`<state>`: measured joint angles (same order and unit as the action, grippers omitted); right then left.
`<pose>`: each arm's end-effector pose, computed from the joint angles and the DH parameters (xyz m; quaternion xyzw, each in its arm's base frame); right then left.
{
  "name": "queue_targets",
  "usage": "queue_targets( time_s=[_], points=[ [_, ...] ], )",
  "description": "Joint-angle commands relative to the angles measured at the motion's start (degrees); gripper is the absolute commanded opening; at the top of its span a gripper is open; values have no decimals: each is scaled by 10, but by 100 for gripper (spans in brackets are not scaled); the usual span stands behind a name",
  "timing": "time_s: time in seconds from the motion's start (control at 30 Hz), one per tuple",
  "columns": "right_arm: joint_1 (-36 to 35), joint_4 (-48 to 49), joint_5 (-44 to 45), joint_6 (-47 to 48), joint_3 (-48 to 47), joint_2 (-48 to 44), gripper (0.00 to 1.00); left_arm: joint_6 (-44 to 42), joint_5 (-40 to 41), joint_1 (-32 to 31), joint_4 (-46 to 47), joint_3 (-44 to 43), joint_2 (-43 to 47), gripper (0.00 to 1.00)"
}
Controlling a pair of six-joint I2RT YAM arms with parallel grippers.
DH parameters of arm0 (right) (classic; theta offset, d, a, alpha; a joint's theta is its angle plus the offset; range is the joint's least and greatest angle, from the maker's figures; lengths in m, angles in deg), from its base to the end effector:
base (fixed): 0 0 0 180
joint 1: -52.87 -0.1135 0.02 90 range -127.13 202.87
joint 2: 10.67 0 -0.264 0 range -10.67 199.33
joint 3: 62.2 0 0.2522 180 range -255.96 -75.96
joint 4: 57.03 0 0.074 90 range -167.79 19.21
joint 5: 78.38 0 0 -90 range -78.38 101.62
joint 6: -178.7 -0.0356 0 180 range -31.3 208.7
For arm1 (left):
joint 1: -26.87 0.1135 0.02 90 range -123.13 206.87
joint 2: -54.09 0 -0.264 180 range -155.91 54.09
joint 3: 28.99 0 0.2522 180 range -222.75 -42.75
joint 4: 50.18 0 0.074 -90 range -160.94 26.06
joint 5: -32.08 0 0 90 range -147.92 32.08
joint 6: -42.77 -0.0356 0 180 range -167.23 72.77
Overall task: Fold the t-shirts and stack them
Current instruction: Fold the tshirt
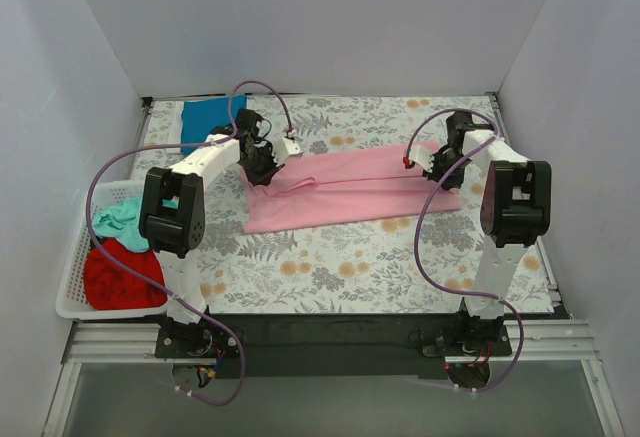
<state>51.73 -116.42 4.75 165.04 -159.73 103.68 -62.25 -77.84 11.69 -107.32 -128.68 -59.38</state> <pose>0.3962 0.0121 0.1748 -0.6258 0.7685 -0.0260 0.1312 0.3879 -0.1178 0.1940 0.2807 0.9303 -0.1708 0.1630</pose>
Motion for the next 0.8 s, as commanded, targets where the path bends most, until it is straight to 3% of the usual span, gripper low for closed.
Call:
queue_targets(
  time_s=[0.0, 0.77],
  points=[
    [-1, 7, -12, -18, -27, -17, 1, 5, -2, 9, 9, 6, 17, 0],
    [-15, 12, -8, -22, -49, -6, 1, 10, -15, 17, -14, 13, 43, 0]
  ],
)
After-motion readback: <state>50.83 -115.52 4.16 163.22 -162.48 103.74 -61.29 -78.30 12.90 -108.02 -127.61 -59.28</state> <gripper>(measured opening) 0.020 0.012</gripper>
